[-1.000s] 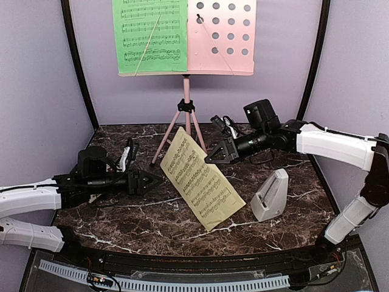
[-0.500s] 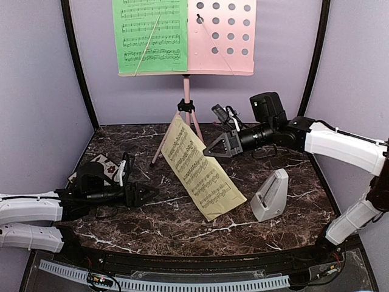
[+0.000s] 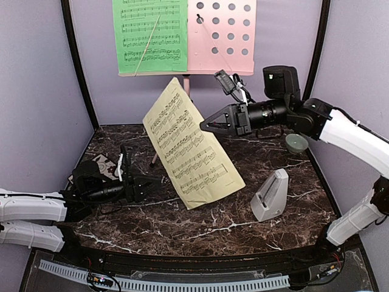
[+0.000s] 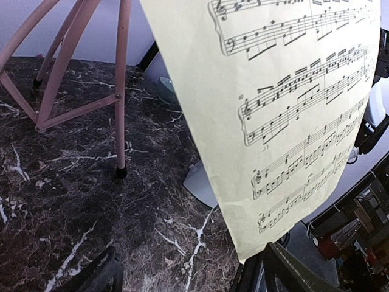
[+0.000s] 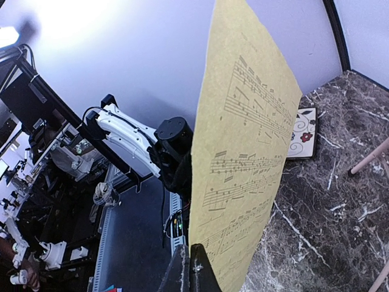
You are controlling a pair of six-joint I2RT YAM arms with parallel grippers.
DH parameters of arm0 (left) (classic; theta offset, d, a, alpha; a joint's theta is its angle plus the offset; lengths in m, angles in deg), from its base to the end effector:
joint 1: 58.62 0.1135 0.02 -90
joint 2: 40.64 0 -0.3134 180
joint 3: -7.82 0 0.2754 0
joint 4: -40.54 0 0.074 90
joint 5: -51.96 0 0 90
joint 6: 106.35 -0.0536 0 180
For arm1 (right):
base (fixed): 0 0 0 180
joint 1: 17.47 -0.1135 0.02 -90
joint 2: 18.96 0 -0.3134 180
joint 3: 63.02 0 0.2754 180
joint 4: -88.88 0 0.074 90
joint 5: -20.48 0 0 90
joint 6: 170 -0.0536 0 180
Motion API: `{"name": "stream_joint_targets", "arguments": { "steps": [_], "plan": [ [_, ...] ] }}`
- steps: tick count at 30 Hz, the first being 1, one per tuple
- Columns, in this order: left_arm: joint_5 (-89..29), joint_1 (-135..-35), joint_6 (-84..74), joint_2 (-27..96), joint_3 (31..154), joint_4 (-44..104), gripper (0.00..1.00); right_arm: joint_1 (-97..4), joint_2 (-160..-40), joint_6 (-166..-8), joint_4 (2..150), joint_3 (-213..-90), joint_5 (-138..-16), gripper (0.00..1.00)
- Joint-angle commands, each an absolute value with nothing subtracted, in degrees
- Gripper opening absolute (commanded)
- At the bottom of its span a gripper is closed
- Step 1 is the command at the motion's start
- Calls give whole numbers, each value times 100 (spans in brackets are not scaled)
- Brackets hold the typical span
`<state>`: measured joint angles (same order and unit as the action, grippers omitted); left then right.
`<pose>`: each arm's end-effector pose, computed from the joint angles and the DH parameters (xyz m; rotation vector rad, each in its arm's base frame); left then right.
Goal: Set up the instrument practice props
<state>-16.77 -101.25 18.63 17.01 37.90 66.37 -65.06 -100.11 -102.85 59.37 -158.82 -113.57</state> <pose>0.1489 -0.1635 0.2470 0.4333 1.7189 -1.3154 0.2065 0.2813 0.4640 -1.0156 1.7837 1.5172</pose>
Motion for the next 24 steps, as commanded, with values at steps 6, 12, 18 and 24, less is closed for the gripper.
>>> {"name": "stream_joint_targets", "arguments": {
  "steps": [6, 12, 18, 24],
  "plan": [
    [-979, -10104, 1949, 2160, 4376, 7955, 82, -6593, -9780, -9564, 5086, -16701, -11146, 0],
    [-840, -10098, 2472, 2718, 4733, 9105, 81, -6595, -9767, -9351, 4681, -16988, -11010, 0],
    [-943, -10103, 2842, 3114, 5007, 9722, 68, -6593, -9682, -9182, 4390, -17093, -10694, 0],
    [-1343, -10104, 2623, 2879, 5115, 9395, 46, -6591, -9517, -9063, 4364, -17028, -10112, 0]
  ]
}}
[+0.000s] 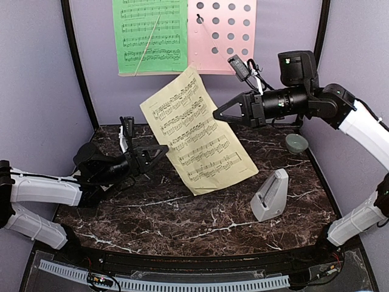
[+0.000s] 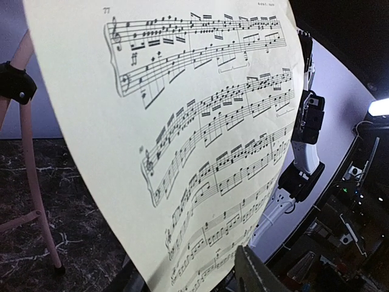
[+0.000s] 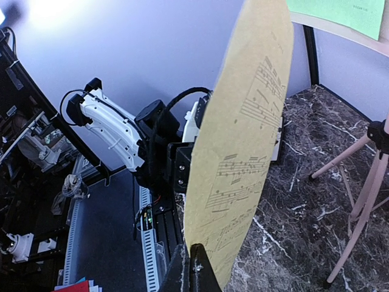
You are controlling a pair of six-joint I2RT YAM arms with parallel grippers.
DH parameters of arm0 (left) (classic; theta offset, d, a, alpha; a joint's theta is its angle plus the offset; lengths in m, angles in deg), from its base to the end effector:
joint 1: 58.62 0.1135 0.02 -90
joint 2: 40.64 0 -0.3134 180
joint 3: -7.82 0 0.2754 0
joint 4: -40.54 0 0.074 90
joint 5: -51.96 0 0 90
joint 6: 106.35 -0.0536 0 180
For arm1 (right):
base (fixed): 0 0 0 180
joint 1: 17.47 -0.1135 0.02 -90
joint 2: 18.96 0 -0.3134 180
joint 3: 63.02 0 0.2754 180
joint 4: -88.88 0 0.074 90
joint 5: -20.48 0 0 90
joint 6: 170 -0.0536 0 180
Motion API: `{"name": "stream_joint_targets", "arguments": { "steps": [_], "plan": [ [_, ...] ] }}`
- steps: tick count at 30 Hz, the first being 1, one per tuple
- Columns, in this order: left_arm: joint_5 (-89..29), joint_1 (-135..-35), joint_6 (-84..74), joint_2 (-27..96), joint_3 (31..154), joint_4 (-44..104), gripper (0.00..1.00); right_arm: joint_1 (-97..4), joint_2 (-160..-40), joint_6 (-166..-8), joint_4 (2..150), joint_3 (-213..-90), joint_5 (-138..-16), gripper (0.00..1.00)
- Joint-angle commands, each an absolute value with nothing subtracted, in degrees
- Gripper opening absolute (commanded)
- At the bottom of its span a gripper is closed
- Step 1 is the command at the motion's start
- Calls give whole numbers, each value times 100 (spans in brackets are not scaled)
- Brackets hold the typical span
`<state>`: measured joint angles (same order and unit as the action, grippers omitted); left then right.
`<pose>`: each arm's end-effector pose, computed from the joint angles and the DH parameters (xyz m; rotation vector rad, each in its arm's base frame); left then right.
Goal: Set up the instrument practice props
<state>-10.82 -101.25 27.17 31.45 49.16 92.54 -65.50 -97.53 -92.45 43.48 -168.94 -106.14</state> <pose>0.1848 -0.2034 0.3150 0.4603 1.3335 -1.5629 0.1861 0.2547 0.5110 -1.0613 1.7457 1.2941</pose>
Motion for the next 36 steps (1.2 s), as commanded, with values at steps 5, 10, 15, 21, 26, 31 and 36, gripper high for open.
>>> {"name": "stream_joint_targets", "arguments": {
  "steps": [5, 10, 15, 21, 26, 31, 36],
  "plan": [
    [-1380, -10103, 2368, 2740, 5309, 9098, 40, -6592, -9454, -9106, 4595, -16982, -9949, 0],
    [-1393, -10112, 2326, 2931, 5413, 9182, 39, -6592, -9440, -9137, 4769, -17040, -10004, 0],
    [-1532, -10108, 2393, 3245, 5582, 9555, 35, -6594, -9317, -9243, 5016, -16881, -9852, 0],
    [-1414, -10125, 2341, 3279, 5895, 9585, 23, -6591, -9211, -9524, 5500, -16757, -9494, 0],
    [-1631, -10128, 2013, 2854, 6240, 8912, 7, -6590, -9174, -9696, 5869, -16563, -9330, 0],
    [-1817, -10125, 1439, 2500, 6761, 7937, 0, -6593, -9174, -9779, 6066, -16415, -9140, 0],
    [-2099, -10125, 1022, 2234, 7318, 7044, 0, -6592, -9133, -9824, 6226, -16314, -8417, 9]
  ]
}}
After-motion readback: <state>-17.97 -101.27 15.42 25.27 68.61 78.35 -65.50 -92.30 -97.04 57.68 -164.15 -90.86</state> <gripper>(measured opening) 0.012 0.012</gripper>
